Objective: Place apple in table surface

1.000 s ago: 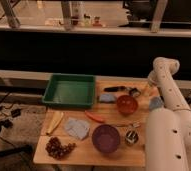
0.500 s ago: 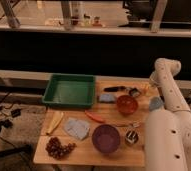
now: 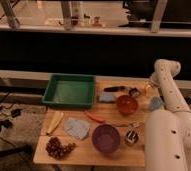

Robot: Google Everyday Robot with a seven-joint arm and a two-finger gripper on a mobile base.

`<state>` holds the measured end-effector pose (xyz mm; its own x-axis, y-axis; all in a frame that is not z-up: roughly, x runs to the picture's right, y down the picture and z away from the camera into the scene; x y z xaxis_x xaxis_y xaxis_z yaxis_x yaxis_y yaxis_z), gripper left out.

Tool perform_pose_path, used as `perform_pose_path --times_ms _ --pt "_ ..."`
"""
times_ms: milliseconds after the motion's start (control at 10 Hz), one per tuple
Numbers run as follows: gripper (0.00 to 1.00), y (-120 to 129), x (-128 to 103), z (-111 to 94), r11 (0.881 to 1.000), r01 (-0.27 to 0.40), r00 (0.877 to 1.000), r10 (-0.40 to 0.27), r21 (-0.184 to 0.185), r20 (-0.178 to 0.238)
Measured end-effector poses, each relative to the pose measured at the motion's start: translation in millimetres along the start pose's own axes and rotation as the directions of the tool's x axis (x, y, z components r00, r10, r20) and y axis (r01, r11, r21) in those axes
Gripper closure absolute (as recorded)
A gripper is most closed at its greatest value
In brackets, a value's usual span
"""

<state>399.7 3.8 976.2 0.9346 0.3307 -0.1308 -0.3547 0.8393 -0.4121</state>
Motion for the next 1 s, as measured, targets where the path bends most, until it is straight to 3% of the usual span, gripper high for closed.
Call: perform_pose_path --times_ms 1000 --pt "0.2 6 2 16 0.999 0.012 1.0 -0.012 -0.03 -0.01"
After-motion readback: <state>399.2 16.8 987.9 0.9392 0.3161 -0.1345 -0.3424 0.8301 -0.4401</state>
